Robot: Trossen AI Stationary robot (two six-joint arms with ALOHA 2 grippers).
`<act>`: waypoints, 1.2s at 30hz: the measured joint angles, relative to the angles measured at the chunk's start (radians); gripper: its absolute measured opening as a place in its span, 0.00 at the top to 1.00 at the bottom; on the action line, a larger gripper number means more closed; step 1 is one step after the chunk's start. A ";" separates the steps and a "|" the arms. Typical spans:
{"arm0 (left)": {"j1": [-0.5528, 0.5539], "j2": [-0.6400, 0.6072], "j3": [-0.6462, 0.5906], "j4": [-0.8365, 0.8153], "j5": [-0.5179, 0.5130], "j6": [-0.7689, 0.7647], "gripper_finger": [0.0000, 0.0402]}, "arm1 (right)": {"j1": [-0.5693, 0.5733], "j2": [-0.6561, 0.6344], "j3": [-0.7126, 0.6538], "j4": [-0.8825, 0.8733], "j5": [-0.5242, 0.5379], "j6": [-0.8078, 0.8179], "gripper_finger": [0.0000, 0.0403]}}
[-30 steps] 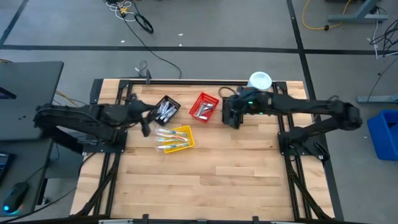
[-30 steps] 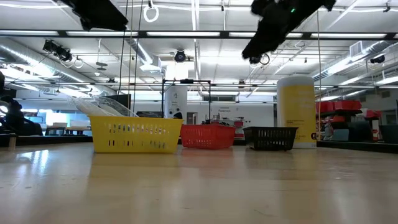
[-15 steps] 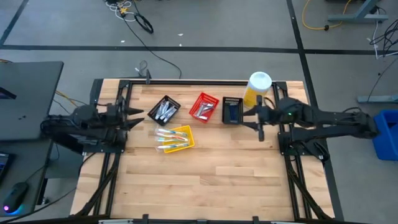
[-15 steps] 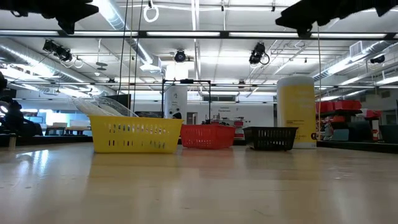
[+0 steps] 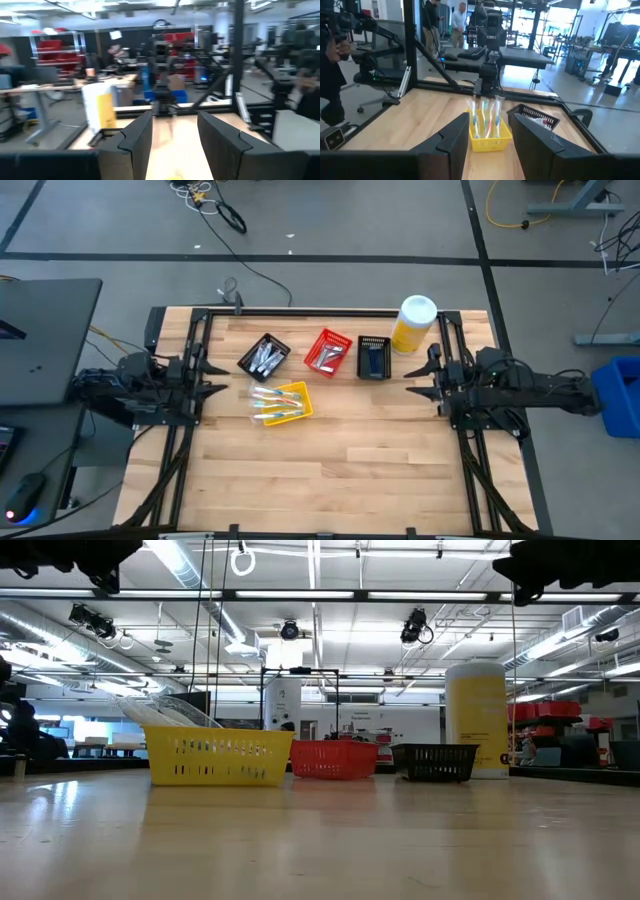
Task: Pick & Place Travel size toiletries
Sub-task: Return to Home Position
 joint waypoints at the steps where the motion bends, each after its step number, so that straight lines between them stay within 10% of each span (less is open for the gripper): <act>1: 0.000 0.001 0.000 -0.001 0.015 -0.002 0.59 | 0.000 -0.020 -0.012 -0.003 0.000 0.000 0.61; 36: 0.000 0.003 -0.346 0.399 0.046 -0.075 0.59 | 0.000 -0.349 -0.325 0.082 0.111 0.068 0.61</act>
